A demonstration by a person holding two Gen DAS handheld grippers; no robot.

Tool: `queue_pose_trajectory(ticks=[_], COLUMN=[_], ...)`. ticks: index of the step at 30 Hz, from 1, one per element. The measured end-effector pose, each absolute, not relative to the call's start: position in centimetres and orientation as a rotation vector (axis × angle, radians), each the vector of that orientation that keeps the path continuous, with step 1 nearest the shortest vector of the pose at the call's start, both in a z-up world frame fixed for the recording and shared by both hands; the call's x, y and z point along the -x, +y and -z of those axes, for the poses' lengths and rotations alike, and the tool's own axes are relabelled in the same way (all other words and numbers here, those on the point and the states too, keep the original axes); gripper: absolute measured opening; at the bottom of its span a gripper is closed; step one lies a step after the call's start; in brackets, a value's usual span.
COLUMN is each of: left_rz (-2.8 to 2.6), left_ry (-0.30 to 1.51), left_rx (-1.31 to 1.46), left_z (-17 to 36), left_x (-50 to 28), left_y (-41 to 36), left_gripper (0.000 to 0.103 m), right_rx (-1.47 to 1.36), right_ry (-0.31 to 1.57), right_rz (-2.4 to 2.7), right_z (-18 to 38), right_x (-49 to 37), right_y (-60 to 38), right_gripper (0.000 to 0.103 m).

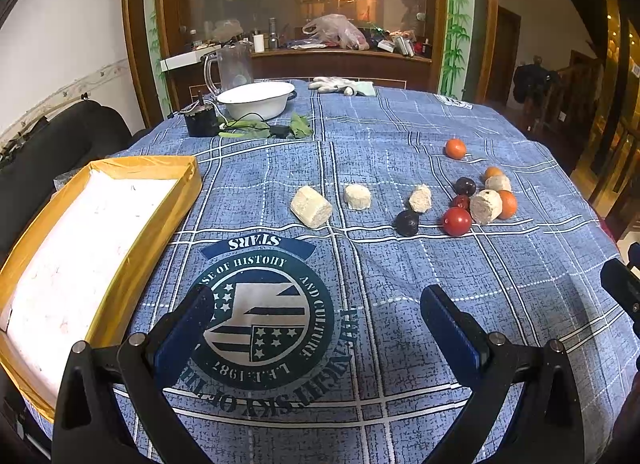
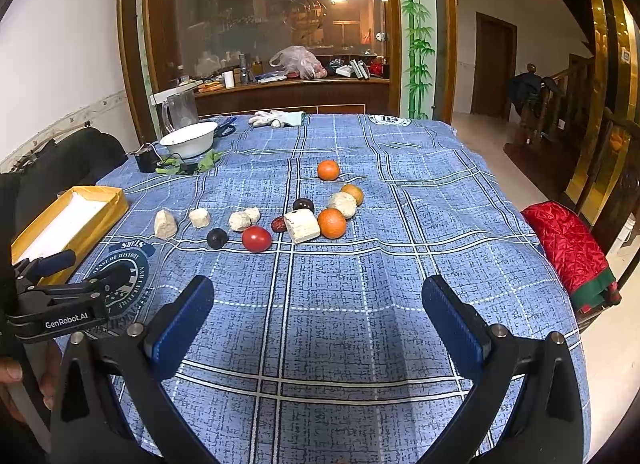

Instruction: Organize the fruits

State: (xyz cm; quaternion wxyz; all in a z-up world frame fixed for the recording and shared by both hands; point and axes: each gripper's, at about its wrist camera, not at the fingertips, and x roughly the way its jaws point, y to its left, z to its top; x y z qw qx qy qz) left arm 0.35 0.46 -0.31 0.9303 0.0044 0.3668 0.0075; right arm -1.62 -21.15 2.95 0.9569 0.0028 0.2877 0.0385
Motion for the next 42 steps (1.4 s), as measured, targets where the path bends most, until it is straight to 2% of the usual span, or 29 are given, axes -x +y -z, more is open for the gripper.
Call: queue_pose_trajectory(ticks=[12,19,22,24,28,33,38,39,40,41,42], left_rz=[-0.013,-0.021,-0.044,-0.045,-0.052,-0.033,-0.013,-0.011,-0.008,-0.003,0.002], left_ry=[0.756,0.755,0.757,0.759,0.783,0.778,0.800,0.801,0.805,0.803,0.804], left_rx=[0.002,0.025,0.021,0.041,0.041,0.090,0.103,0.089,0.085,0.080,0.077], left_z=[0.5,1.2,1.5,1.8,2.4,2.8,2.6,2.6,2.5,2.4,2.3], left_x=[-0.4,-0.3,-0.5,-0.7,-1.1,-1.5,-3.0,-3.7,-4.3,-5.0,-5.8], left_y=[1.0,2.8,3.6,4.0,4.8,5.4,5.1,4.8,4.5,4.2,3.9], left_gripper=[0.102,0.102,0.102,0.102,0.102,0.102,0.102,0.102,0.099,0.099,0.099], right_rx=[-0.038,-0.020,-0.006,-0.030,-0.076,-0.068,-0.026,-0.016,-0.007,0.001,0.003], right_ry=[0.597,0.670,0.716,0.751,0.814,0.913,0.932,0.939,0.951,0.964,0.972], right_rz=[-0.087,-0.113,-0.127,-0.162,-0.247,-0.307,-0.309,-0.306,-0.302,-0.303,-0.301], right_z=[-2.8,-1.6,-0.8,-0.2,1.0,2.9,3.7,3.9,4.2,4.5,4.6], right_x=[1.5,0.0,-1.7,-3.0,-5.6,-9.2,-12.0,-12.4,-13.0,-13.5,-13.6], right_y=[-21.3,-21.6,-21.5,-21.1,-19.8,-17.3,-15.3,-15.1,-14.9,-14.5,-14.5], right_gripper=[0.103,0.103,0.100,0.091,0.084,0.062,0.061,0.058,0.053,0.041,0.035])
